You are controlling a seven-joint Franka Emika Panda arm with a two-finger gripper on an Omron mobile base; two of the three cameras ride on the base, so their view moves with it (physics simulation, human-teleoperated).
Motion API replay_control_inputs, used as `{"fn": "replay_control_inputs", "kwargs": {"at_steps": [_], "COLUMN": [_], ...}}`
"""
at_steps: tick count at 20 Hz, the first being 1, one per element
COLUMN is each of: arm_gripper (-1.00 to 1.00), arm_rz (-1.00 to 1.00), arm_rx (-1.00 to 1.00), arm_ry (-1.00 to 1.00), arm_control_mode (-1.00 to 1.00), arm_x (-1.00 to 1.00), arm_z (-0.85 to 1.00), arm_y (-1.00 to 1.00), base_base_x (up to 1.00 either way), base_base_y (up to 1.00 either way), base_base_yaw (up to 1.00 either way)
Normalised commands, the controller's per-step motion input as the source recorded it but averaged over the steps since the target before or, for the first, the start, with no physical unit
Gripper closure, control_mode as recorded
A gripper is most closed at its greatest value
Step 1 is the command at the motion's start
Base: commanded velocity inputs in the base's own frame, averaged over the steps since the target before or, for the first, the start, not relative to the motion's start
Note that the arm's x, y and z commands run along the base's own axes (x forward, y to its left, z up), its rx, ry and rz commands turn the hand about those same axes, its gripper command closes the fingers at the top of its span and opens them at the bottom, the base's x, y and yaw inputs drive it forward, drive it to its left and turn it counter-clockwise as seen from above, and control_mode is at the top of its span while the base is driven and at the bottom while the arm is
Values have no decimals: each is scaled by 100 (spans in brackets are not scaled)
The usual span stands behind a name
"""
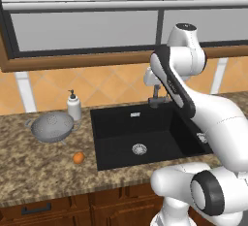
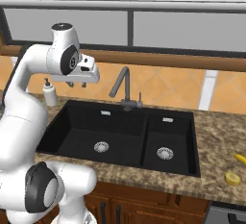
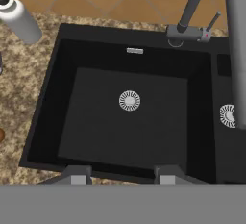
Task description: Put the colander in the sink, put the kiwi, tangerine, banana in the colander, and turn on the sink faucet and pour water over the colander.
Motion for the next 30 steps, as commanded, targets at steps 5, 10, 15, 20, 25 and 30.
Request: {"fn": "replay_control_inputs", "kwargs": {"at_steps": [5,10,15,20,25,30], "arm_gripper": [-100,-100,-100,-100,-100,-100], "arm_rz": [4,-2,-13,-14,-6,0], "arm_rx": [1,9,8,2,5,10], "arm_ry": [-7,-2,5,7,0,0], "arm_control_mode": [-100,-100,-100,-100,-100,-100], "arm_x": [-45,-69,-39,-18,-14,-20], "arm_z": [-10,-20,-15,-15,-17,-9], "arm_y": [9,42,61,67,48,47], "base_base_x": [0,0,0,0,0,0], "base_base_y": [0,0,0,0,0,0], "base_base_yaw": [0,0,0,0,0,0]}}
